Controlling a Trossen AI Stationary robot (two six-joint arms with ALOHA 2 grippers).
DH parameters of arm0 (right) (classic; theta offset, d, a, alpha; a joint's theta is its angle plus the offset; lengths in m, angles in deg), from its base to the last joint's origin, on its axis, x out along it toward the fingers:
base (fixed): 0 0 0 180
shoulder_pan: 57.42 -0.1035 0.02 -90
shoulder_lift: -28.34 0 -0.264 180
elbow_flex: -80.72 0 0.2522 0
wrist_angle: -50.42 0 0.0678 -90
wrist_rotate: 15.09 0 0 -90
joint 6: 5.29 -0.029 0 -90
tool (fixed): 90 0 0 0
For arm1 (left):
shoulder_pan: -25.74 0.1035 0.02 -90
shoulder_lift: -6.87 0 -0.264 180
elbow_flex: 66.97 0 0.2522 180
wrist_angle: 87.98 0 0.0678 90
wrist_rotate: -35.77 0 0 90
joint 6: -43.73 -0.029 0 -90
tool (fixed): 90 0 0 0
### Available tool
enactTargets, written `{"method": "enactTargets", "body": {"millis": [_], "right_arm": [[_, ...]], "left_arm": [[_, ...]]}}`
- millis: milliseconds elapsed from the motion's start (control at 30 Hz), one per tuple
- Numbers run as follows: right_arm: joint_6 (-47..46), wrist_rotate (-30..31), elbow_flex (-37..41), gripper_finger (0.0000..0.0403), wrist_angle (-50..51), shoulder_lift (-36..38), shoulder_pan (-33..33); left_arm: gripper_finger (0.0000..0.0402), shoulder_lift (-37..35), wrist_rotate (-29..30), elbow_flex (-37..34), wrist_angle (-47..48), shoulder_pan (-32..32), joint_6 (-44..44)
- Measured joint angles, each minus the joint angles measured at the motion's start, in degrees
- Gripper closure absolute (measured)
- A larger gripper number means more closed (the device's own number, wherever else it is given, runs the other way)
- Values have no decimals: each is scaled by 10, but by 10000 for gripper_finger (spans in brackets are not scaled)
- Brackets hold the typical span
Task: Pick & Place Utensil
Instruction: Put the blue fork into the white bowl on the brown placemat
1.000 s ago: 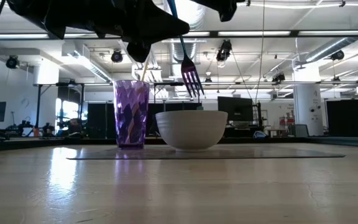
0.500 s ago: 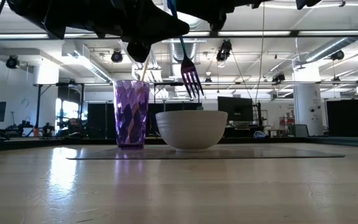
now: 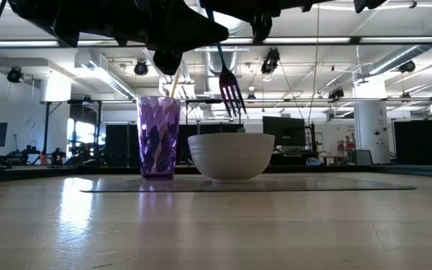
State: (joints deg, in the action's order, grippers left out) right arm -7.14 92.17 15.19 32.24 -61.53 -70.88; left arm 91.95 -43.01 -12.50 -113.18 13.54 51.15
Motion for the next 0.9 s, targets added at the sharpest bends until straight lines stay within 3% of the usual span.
{"method": "enactTargets", "body": {"millis": [600, 900], "right_arm": [[-1, 2, 1, 394, 13, 1, 0], [-7, 8, 2, 394, 65, 12, 0]], "left_arm": [[369, 0, 0, 0, 0, 0, -2], [286, 0, 0, 0, 4, 0, -14]]}}
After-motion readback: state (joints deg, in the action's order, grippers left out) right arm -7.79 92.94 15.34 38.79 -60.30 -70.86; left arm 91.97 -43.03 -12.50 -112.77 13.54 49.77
